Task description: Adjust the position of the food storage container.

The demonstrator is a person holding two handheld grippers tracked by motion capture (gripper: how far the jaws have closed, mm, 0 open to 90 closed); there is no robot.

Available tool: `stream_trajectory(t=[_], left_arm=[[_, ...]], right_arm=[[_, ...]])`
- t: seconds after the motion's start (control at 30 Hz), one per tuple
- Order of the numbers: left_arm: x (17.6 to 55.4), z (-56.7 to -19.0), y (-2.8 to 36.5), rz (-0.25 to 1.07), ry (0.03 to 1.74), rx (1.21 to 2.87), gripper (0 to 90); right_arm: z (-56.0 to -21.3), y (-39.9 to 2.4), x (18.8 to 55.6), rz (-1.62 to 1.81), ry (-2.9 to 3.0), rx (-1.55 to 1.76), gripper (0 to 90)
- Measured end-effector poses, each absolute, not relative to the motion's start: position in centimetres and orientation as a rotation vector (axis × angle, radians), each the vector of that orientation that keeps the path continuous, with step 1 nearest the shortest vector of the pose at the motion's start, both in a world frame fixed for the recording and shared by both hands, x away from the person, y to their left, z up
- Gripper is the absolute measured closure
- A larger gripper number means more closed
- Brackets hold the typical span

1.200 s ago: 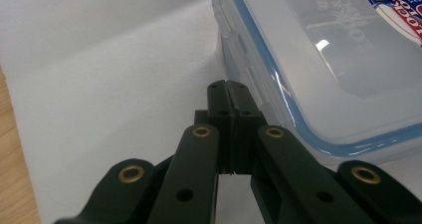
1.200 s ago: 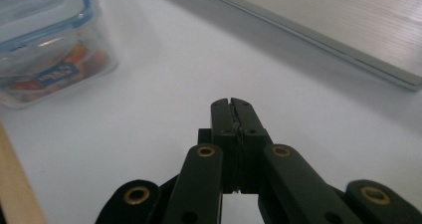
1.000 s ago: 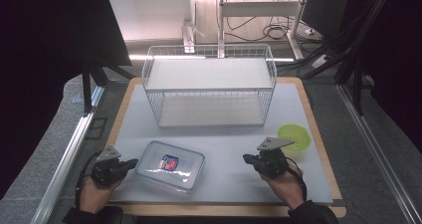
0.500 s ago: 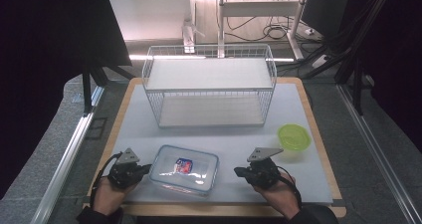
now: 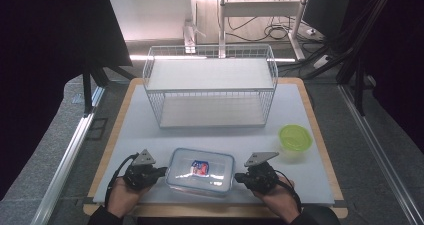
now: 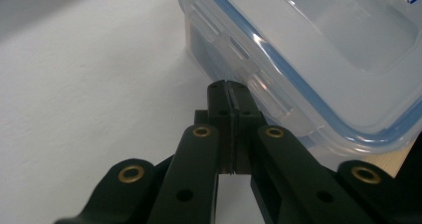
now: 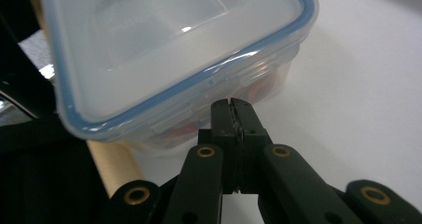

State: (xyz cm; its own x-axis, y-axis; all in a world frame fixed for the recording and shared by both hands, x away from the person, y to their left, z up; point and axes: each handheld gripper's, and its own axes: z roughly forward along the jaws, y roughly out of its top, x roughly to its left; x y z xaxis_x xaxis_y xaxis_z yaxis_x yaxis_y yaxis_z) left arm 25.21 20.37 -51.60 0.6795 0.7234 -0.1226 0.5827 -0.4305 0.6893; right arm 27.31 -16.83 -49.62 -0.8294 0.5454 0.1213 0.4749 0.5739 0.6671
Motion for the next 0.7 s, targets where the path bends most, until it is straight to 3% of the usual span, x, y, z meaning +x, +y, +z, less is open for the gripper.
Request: stream_trajectory(t=[0.7], left_arm=[[27.5,-51.5,16.3,0.296,0.933,2.161,89.2]], right_arm=[[-49.6,-20.2,30.9,1.023,2.543,1.014,89.8]])
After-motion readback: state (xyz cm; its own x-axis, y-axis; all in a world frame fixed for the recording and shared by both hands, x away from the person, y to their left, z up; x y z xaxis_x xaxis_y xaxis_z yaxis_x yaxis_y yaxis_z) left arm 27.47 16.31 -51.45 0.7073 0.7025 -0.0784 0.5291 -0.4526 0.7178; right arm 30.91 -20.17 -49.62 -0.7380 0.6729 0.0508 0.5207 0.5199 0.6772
